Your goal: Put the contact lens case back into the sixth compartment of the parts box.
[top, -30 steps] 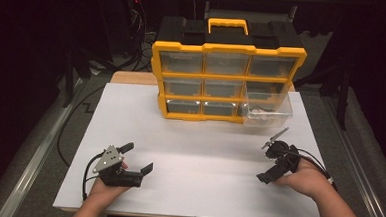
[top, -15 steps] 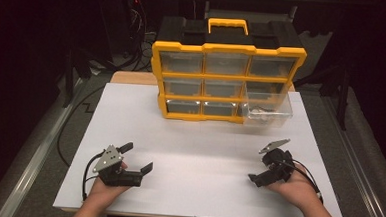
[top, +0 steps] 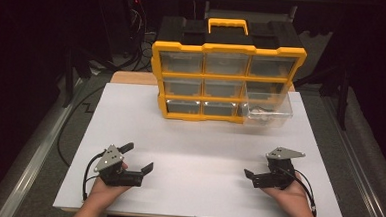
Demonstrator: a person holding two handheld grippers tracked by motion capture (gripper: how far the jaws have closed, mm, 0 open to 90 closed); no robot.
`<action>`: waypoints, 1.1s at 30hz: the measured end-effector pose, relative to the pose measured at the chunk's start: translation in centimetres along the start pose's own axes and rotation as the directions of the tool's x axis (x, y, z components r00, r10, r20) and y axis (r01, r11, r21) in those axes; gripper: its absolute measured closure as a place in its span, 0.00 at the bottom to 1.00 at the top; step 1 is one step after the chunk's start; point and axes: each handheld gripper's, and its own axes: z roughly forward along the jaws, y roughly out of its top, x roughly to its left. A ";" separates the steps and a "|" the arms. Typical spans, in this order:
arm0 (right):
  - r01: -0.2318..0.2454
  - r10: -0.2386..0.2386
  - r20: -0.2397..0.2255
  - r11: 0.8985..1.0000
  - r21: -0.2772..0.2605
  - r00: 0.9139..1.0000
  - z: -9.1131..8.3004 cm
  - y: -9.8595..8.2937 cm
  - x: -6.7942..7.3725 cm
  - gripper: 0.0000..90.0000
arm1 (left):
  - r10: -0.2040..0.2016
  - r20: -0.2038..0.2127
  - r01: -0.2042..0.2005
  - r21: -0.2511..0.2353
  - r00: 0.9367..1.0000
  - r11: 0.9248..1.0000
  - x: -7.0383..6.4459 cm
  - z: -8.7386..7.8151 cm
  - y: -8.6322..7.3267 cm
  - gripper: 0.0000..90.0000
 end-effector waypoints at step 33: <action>-0.033 0.054 0.064 0.954 -0.297 0.996 -2.8 -2.0 0.5 0.00 | -0.010 -0.037 0.012 0.059 0.999 0.998 0.1 0.2 0.2 0.01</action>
